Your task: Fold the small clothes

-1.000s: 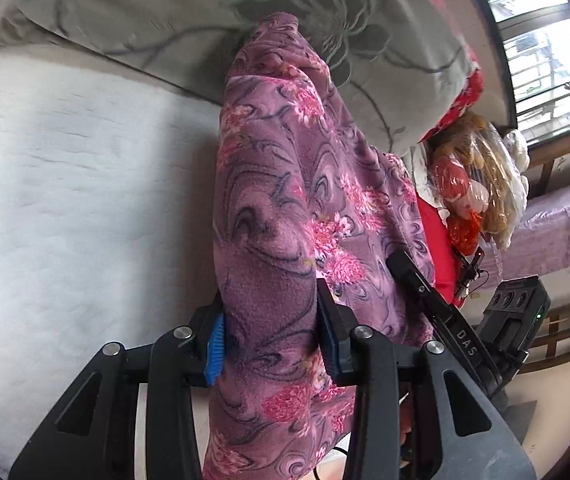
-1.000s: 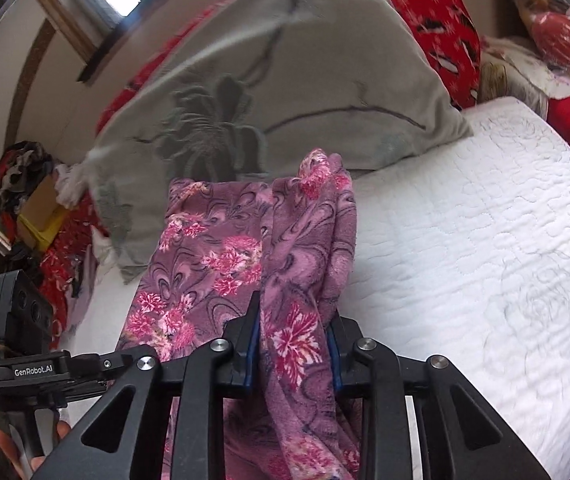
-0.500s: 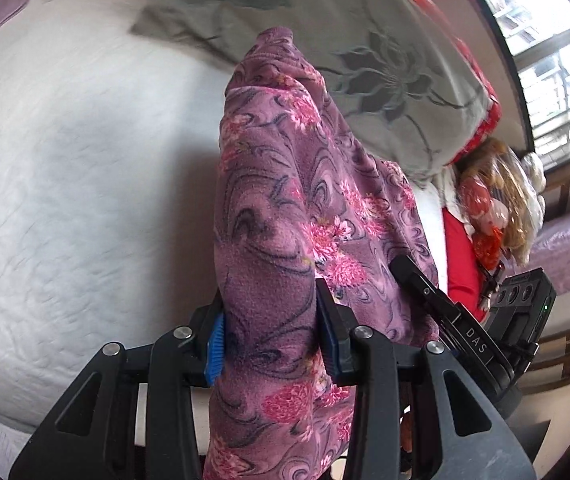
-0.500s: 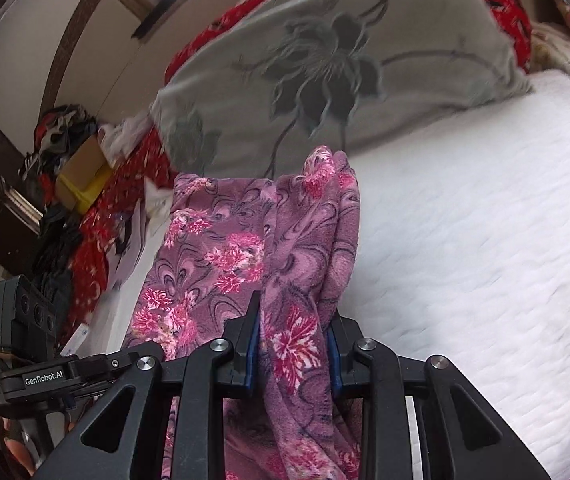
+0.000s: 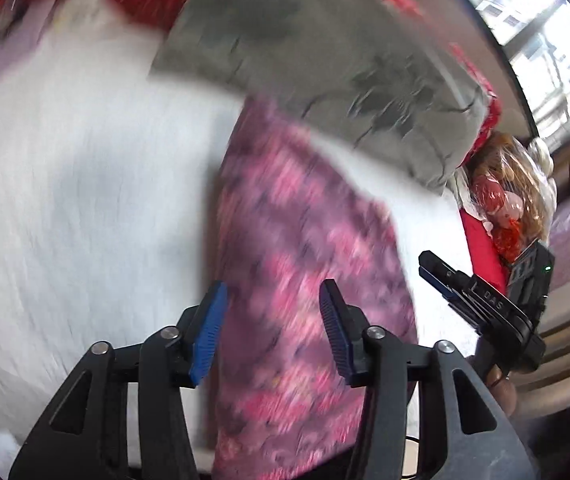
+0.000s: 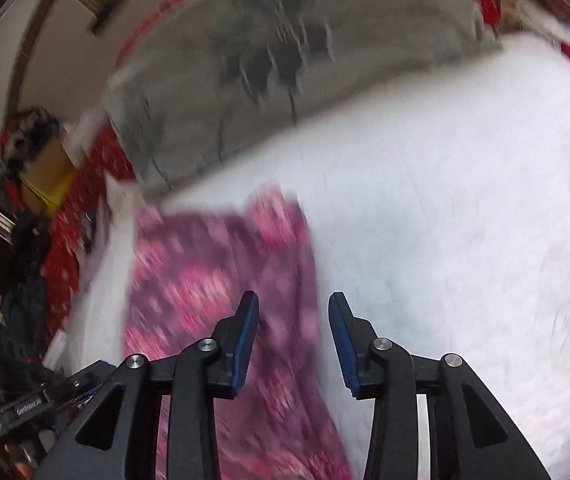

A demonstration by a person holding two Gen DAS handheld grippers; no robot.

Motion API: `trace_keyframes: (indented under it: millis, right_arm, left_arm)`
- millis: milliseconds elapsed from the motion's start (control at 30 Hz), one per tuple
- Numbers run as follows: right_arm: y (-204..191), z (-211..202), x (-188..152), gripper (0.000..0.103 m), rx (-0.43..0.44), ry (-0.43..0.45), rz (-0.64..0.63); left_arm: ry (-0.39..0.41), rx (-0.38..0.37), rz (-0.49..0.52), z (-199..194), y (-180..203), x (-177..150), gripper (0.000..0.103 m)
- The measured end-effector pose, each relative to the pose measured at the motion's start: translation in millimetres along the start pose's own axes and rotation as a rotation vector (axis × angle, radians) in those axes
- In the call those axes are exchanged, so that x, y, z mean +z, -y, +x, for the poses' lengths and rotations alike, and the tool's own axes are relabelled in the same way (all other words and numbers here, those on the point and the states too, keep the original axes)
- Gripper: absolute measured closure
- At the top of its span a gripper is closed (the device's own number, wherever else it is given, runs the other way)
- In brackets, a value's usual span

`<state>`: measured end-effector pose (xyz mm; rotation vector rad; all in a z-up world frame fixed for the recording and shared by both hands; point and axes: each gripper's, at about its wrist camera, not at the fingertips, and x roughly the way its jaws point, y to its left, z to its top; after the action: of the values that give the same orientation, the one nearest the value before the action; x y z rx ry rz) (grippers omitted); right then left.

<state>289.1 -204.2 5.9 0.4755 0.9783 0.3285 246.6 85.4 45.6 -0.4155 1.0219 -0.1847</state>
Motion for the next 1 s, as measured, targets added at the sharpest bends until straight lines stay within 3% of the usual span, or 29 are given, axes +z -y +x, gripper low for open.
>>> trace_keyframes:
  millis: [100,267,367,433,467,600,667,700,800,867,900,1000]
  right_arm:
    - [-29.1,5.1,12.9,0.066,0.003,0.035,-0.149]
    - [-55.4,43.3,12.7,0.079,-0.033,0.016,-0.313]
    - [-43.7,69.5,16.3,0.086,-0.089,-0.006,-0.293]
    - [-26.8,86.8,22.2,0.092,-0.109,-0.031,-0.251]
    - [-22.5,87.7,25.1,0.092,-0.09,-0.023,-0.238]
    - [-21.5,89.7,39.1,0.092,-0.1,-0.057,-0.232]
    - [-28.0,76.7,41.1,0.089,-0.132,-0.044,-0.261]
    - [-32.4,64.3,39.2,0.083,-0.122,-0.029,-0.283]
    - [-40.5,28.6,20.0,0.083,0.015,-0.052,-0.333]
    - [-42.1,15.8,0.4,0.075,0.037,-0.065,-0.377]
    - [-40.7,15.4,-11.0,0.069,0.026,-0.081,-0.396]
    - [-28.9,41.0,-42.0,0.065,-0.117,-0.189,-0.437]
  left_arm:
    - [0.036,0.057,0.071,20.2,22.9,33.2,0.044]
    - [-0.042,0.203,0.092,95.9,29.9,77.8,0.044]
    - [-0.096,0.295,0.1,136.0,17.5,77.4,0.044]
    - [-0.14,0.291,0.051,153.8,4.9,77.0,0.037]
    - [-0.13,0.288,0.026,155.2,1.3,79.4,0.028]
    - [-0.161,0.252,-0.052,145.0,-10.0,89.1,0.027]
    - [-0.122,0.243,-0.037,118.7,-11.5,84.6,0.027]
    - [-0.1,0.241,-0.014,102.1,-11.4,78.2,0.027]
    - [-0.051,0.274,0.058,60.2,-12.9,41.6,0.027]
    - [-0.051,0.312,0.067,52.5,-17.8,11.7,0.026]
    - [-0.071,0.321,0.063,58.5,-19.4,4.3,0.026]
    - [-0.116,0.321,0.051,67.4,-21.2,-15.1,0.024]
